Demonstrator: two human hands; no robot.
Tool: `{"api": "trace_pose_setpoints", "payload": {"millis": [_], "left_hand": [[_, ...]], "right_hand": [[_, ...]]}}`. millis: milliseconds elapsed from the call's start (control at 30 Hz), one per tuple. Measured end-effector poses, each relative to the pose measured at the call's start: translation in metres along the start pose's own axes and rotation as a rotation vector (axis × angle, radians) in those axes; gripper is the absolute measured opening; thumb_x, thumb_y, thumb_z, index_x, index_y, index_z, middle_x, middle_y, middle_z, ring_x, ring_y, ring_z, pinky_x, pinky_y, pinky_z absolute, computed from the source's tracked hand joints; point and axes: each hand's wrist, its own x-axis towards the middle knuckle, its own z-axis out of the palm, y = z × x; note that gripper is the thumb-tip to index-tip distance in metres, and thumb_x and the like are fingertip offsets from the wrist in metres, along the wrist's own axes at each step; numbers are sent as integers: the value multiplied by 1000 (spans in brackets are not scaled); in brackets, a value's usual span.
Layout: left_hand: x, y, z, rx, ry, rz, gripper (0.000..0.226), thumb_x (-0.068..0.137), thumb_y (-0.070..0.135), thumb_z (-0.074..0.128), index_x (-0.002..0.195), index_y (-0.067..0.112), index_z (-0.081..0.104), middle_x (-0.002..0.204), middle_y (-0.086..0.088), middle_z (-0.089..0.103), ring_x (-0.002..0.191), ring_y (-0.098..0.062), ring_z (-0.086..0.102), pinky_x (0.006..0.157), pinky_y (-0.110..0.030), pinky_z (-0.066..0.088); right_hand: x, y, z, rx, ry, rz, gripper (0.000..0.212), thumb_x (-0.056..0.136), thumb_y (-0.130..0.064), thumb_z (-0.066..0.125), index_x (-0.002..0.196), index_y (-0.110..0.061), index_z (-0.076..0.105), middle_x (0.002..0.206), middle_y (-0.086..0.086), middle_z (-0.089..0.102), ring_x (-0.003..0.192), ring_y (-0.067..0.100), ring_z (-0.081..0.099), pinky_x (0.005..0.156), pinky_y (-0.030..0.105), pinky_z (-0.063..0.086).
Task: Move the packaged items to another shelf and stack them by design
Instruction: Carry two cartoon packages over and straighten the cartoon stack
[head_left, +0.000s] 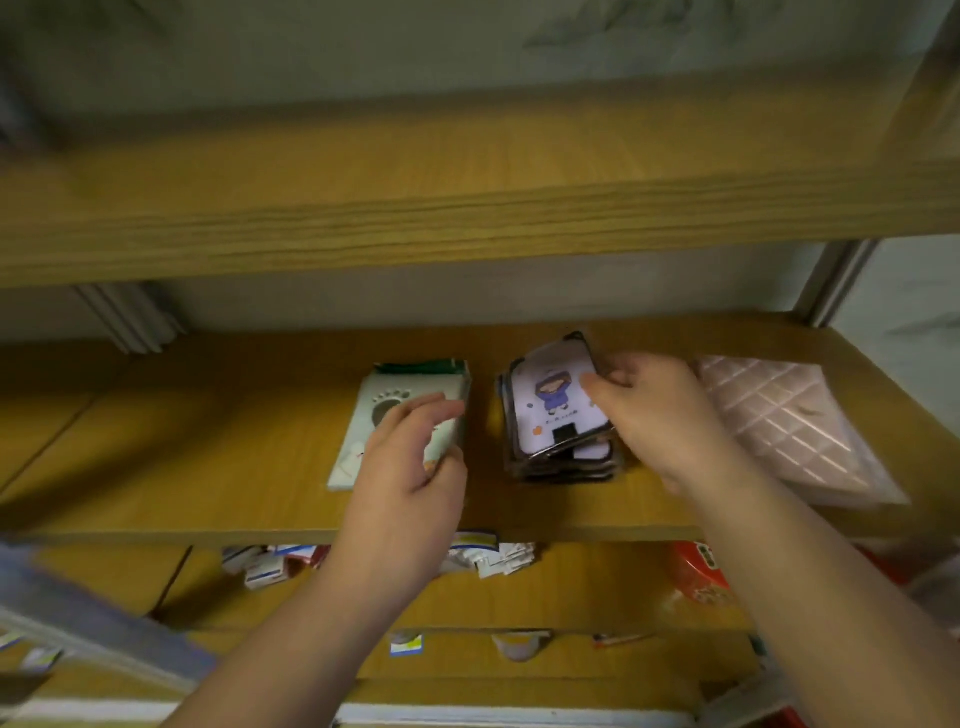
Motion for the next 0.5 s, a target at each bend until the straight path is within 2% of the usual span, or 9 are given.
{"api": "trace_pose_setpoints", "payload": {"millis": [100,167,200,267,333,367,433,500], "left_hand": [[-1,-8,-10,-32,23,-20,41,96,4,56,116,41,59,137,12,52,123,0,53,85,-2,42],[1,-15,-16,-23,48,-19,39,94,5,60,117,36,61,134,12,52,116,10,52,78,3,39],[2,-19,-19,-10,54,-17,39,94,6,61,117,37,61,134,11,52,116,9,51,79,2,38],[5,-25,-27,34,51,-6,38,94,8,60,121,36,61,134,11,52,124,-1,49,88,-4,37],[9,-32,-36,86,35,-7,38,96,13,59,129,31,61,135,12,52,128,-6,47,99,-17,38],[12,-36,-42,134,29,-2,38,96,18,58,132,30,60,136,13,51,128,-6,45,102,-21,38],[19,-45,-51,222,12,-5,38,97,31,55,136,31,56,136,18,47,127,-3,42,101,-23,35],[26,-54,-59,242,9,-30,40,98,40,50,136,30,56,131,19,47,125,-6,43,98,-25,32]], "right_hand": [[5,4,8,-271,31,-41,17,92,-30,62,75,-29,61,71,-11,69,62,3,64,46,21,43],[2,5,11,-392,38,-42,21,92,-33,62,72,-27,57,63,-10,61,59,6,58,47,23,35],[-1,5,12,-434,30,-37,21,92,-36,63,73,-28,57,63,-10,57,58,5,54,48,23,31],[-6,1,12,-561,9,-22,17,92,-45,59,91,-28,63,78,-5,59,70,12,56,57,25,38],[-12,-8,14,-750,48,-34,36,93,-51,54,116,-24,62,103,6,61,98,25,56,81,35,45],[-17,-17,17,-789,96,-60,43,92,-50,53,122,-21,60,112,11,59,107,31,53,90,39,43],[-29,-39,30,-745,166,-160,47,90,-45,56,126,-14,59,115,16,57,111,37,50,95,43,42],[-41,-59,51,-615,126,-215,50,89,-43,57,129,-13,58,120,14,57,114,35,51,98,42,43]]}}
